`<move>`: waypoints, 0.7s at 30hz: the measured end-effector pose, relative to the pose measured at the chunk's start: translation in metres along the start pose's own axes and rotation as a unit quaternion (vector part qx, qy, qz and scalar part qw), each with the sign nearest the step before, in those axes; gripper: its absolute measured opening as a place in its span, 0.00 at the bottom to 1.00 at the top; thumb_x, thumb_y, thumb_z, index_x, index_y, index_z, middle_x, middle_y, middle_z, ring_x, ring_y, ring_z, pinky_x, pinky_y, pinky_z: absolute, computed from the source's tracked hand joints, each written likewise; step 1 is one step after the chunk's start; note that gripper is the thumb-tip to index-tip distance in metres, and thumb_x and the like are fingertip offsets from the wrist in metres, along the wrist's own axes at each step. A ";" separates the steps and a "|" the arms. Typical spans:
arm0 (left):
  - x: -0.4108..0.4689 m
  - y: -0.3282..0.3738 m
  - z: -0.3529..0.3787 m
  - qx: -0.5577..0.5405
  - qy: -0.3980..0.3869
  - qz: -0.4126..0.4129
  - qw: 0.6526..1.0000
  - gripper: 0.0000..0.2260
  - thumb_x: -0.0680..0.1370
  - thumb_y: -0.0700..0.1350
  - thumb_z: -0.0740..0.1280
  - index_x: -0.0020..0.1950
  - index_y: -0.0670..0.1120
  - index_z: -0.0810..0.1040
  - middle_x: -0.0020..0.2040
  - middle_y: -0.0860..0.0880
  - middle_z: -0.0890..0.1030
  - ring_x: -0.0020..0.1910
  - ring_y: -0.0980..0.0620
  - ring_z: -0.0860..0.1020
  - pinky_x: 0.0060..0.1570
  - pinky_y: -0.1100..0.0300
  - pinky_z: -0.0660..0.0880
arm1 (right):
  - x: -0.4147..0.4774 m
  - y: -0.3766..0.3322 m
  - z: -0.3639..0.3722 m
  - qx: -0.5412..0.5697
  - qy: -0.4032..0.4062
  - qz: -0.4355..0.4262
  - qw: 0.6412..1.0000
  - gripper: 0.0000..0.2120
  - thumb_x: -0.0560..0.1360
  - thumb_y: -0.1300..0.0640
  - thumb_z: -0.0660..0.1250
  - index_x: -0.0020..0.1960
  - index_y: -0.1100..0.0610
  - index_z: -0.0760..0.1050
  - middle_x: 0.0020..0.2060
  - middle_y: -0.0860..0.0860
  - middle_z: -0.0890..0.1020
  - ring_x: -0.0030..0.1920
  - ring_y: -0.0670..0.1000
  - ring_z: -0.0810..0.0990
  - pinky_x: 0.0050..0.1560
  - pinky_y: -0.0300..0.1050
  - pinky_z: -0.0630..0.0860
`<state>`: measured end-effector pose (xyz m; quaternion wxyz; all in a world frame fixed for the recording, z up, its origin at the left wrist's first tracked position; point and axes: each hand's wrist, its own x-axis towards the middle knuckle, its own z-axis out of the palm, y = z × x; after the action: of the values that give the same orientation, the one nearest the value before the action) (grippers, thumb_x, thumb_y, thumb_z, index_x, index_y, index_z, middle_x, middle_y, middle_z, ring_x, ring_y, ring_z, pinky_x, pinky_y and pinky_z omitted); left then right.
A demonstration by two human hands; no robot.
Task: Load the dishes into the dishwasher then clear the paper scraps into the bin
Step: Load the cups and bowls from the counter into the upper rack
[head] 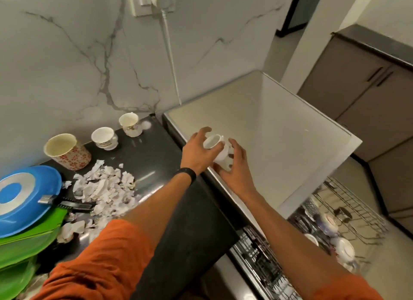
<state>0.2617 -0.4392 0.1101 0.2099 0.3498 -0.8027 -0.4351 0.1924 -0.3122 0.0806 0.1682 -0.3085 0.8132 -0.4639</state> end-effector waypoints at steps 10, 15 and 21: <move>-0.056 0.066 0.136 -0.014 -0.186 0.052 0.981 0.25 0.75 0.68 0.67 0.66 0.56 0.76 0.54 0.53 0.82 0.49 0.56 0.81 0.51 0.58 0.79 | -0.074 0.088 -0.132 0.054 0.124 0.062 0.989 0.37 0.67 0.44 0.79 0.72 0.44 0.66 0.64 0.45 0.73 0.61 0.44 0.76 0.58 0.46 0.80; -0.100 0.102 0.214 -0.002 -0.224 0.132 0.966 0.20 0.81 0.60 0.65 0.71 0.55 0.73 0.65 0.53 0.75 0.54 0.56 0.80 0.55 0.54 0.80 | -0.108 0.138 -0.208 0.058 0.166 0.113 0.978 0.34 0.67 0.45 0.77 0.70 0.46 0.68 0.63 0.48 0.71 0.58 0.42 0.75 0.52 0.34 0.77; -0.146 0.117 0.299 0.032 -0.270 0.225 0.936 0.19 0.78 0.37 0.66 0.67 0.50 0.78 0.62 0.50 0.73 0.58 0.53 0.74 0.57 0.59 0.76 | -0.139 0.205 -0.286 0.052 0.118 0.171 0.977 0.29 0.69 0.47 0.79 0.65 0.47 0.69 0.55 0.45 0.78 0.52 0.47 0.80 0.46 0.43 0.81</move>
<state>0.1225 -0.1216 0.0449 0.0658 0.0359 -0.9003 -0.4287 0.0661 0.0431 0.0503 0.1639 -0.0991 0.8430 -0.5026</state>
